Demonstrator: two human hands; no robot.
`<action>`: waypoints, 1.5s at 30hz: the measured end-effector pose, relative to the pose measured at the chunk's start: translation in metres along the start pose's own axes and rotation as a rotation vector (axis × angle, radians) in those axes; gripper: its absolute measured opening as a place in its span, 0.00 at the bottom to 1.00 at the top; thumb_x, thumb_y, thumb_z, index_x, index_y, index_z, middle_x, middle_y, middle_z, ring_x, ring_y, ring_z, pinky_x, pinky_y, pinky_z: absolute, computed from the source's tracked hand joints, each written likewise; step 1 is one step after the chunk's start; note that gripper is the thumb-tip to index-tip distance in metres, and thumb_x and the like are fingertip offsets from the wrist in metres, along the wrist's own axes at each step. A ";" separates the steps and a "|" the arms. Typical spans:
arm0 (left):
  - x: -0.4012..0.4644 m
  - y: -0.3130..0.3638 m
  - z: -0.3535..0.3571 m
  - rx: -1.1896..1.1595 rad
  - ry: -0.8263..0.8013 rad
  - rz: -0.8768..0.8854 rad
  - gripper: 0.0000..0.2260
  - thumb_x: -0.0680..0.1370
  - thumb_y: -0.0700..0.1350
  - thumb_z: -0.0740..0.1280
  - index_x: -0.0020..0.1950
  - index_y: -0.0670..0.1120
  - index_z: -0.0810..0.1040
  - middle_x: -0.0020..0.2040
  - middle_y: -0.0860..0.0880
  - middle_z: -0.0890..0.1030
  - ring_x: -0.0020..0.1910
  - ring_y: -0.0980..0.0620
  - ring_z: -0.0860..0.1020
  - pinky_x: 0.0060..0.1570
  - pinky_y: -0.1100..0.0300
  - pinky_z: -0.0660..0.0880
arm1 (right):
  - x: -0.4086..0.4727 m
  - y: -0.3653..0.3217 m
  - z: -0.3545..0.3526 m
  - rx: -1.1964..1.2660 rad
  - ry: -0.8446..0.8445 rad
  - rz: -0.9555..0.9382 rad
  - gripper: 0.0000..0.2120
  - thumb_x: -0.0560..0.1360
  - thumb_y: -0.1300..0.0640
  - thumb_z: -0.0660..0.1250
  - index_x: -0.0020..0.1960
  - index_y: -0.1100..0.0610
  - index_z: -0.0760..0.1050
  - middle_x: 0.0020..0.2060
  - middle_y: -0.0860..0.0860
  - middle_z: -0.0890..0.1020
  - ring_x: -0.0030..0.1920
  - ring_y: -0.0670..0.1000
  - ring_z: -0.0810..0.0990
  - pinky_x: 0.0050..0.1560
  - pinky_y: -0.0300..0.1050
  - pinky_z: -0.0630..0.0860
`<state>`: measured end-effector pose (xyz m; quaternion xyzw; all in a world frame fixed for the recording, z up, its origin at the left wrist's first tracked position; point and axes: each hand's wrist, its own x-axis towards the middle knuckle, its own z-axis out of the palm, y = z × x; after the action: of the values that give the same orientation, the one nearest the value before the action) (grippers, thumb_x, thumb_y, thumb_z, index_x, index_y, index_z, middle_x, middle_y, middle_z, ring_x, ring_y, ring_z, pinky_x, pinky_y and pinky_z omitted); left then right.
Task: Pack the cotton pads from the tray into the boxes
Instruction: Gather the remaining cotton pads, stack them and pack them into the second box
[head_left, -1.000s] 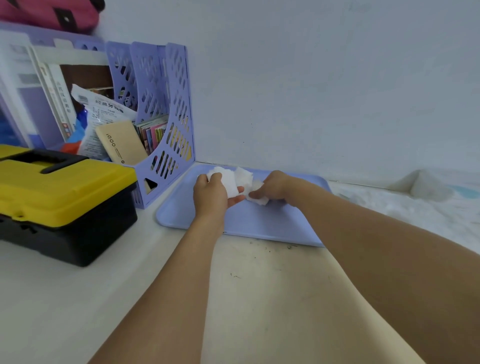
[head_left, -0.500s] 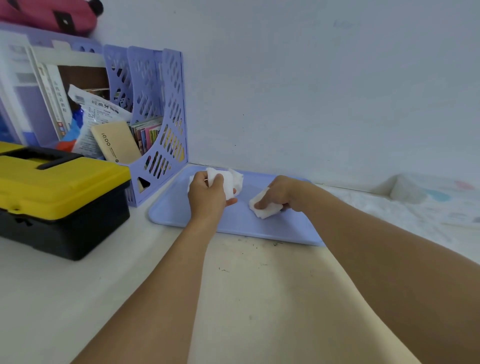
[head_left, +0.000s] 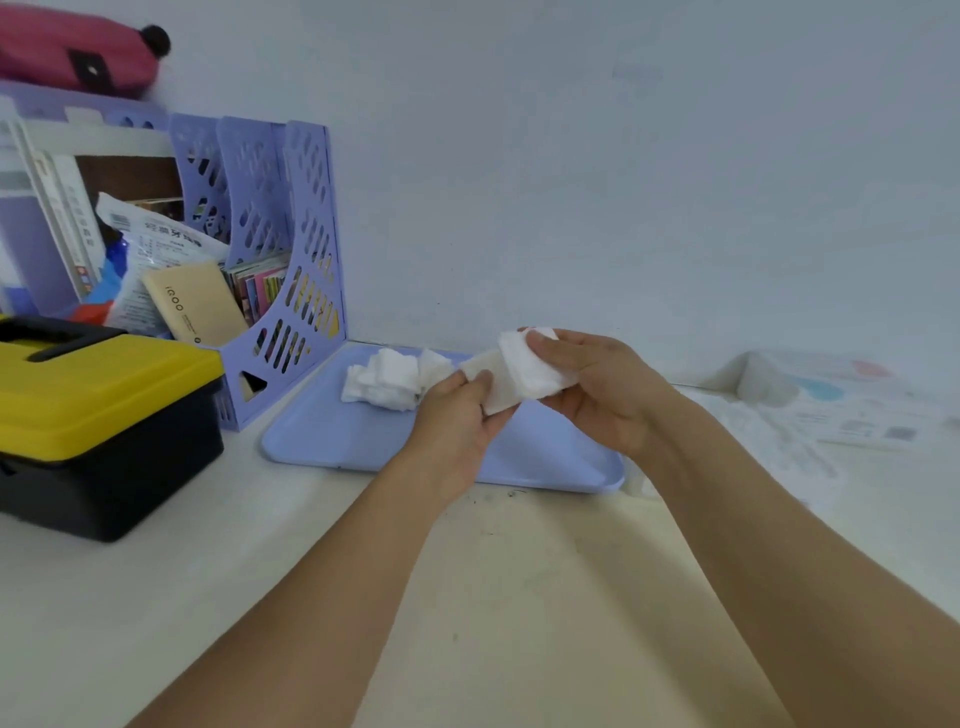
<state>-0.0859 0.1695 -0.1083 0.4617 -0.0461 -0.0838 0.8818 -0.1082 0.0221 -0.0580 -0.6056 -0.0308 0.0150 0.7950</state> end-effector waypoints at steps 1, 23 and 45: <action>-0.003 -0.002 0.009 -0.042 -0.044 -0.014 0.13 0.84 0.37 0.60 0.67 0.38 0.76 0.63 0.43 0.82 0.61 0.49 0.81 0.62 0.55 0.78 | -0.002 0.000 -0.002 0.001 0.030 -0.008 0.11 0.78 0.60 0.70 0.57 0.66 0.81 0.47 0.57 0.86 0.44 0.52 0.86 0.44 0.41 0.83; -0.020 -0.010 0.026 0.218 -0.069 0.056 0.12 0.86 0.43 0.58 0.64 0.42 0.78 0.59 0.43 0.84 0.58 0.48 0.83 0.50 0.53 0.82 | -0.011 0.021 0.007 -0.564 0.380 -0.411 0.12 0.79 0.46 0.68 0.60 0.50 0.77 0.54 0.48 0.81 0.54 0.50 0.81 0.57 0.53 0.80; -0.017 -0.008 0.019 0.883 -0.229 0.378 0.13 0.83 0.33 0.56 0.54 0.53 0.67 0.48 0.54 0.76 0.45 0.63 0.78 0.36 0.69 0.75 | -0.031 0.002 0.015 -0.853 -0.178 -0.223 0.26 0.83 0.43 0.56 0.79 0.49 0.60 0.68 0.45 0.73 0.64 0.46 0.75 0.51 0.24 0.72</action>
<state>-0.1067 0.1528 -0.1042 0.7629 -0.2566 0.0549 0.5909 -0.1405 0.0355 -0.0569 -0.8686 -0.1676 -0.0329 0.4651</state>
